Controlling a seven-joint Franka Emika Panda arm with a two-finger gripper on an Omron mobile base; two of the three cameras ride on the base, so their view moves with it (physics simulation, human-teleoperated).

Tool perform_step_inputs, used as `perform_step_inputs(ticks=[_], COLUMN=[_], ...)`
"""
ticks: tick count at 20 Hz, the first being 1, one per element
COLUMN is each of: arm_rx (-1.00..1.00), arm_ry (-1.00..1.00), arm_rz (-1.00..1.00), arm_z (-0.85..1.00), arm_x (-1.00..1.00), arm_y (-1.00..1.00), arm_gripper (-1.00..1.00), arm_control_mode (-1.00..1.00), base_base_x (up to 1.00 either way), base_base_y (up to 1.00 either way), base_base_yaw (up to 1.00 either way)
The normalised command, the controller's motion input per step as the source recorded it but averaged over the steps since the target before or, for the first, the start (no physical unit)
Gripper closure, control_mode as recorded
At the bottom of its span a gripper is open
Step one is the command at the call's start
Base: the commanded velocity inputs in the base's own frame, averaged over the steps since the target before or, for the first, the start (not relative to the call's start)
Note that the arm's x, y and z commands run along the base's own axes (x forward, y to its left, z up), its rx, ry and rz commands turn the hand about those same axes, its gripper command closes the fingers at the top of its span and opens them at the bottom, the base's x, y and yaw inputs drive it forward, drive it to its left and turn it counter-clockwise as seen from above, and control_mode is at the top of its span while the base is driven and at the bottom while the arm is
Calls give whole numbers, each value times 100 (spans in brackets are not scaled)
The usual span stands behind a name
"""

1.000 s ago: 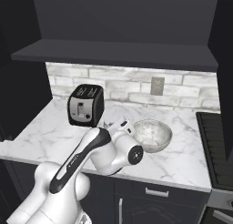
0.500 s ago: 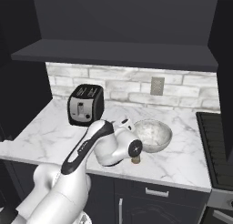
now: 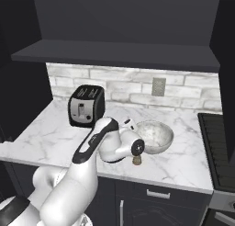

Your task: Retrieve the bottle and the shaker from the cabinet and place them next to the mixing bowl on the counter. Then add garlic from the fridge to the mixing bowl.

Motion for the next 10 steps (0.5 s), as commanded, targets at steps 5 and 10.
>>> perform_step_inputs(ticks=[5, 10], arm_rx=[0, 0], arm_ry=[0, 0], arm_rz=[-1, -9], arm_z=[-14, -11], arm_x=[5, 0], arm_y=[1, 9], arm_gripper=[100, 100], arm_control_mode=[-100, -100], base_base_x=[0, 0], base_base_y=[0, 0], base_base_yaw=[0, 0])
